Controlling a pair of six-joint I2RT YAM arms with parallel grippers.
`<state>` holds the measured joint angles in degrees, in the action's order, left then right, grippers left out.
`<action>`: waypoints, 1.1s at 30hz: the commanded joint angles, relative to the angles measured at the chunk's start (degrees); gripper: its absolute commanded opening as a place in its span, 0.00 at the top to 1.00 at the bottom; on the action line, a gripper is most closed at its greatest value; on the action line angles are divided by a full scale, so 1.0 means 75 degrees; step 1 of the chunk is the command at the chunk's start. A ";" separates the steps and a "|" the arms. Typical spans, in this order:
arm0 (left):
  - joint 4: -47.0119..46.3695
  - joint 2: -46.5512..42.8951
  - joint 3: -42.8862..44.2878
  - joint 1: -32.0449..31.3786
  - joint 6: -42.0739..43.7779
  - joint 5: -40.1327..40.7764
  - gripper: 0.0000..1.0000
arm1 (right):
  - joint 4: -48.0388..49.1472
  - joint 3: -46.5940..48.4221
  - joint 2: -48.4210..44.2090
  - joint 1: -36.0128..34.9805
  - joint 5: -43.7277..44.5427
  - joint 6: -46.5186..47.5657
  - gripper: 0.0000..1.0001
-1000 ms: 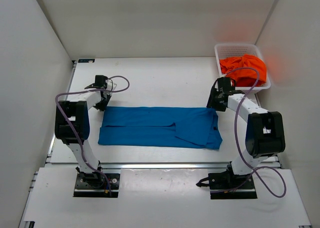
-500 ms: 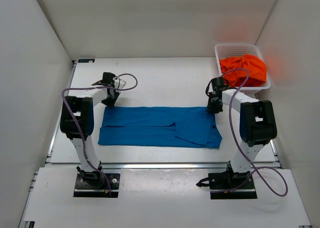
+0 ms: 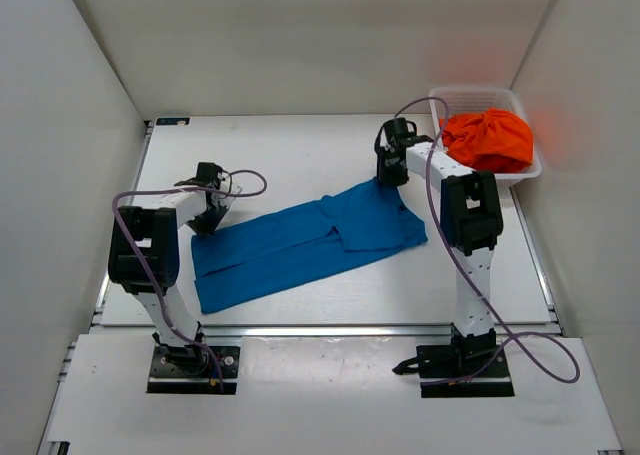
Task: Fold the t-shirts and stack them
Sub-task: Rotate the tshirt 90 degrees
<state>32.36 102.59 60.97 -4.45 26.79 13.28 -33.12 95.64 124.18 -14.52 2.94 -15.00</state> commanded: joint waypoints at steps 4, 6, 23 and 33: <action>0.1637 -0.0412 -0.0500 0.0170 -0.0289 -0.0269 0.97 | 0.0257 0.2048 0.0015 0.0272 -0.0697 -0.0084 0.59; 0.1709 -0.0564 -0.0629 0.0230 -0.0454 -0.0375 0.97 | 0.0164 0.1945 -0.0394 0.0354 -0.0627 -0.0097 0.59; 0.1311 -0.1619 -0.1508 -0.0215 -0.1217 -0.0540 0.94 | 0.1039 -0.5355 -0.4863 0.1222 -0.0088 -0.3272 0.62; 0.0889 -0.1948 -0.2200 -0.1281 -0.0713 0.0479 0.95 | 0.2399 -0.7219 -0.6194 0.1525 0.0006 -0.4397 0.59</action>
<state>40.05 89.67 46.35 -11.55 20.18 16.08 -21.04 44.91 85.76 -5.28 1.17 -43.53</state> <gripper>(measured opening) 0.059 0.407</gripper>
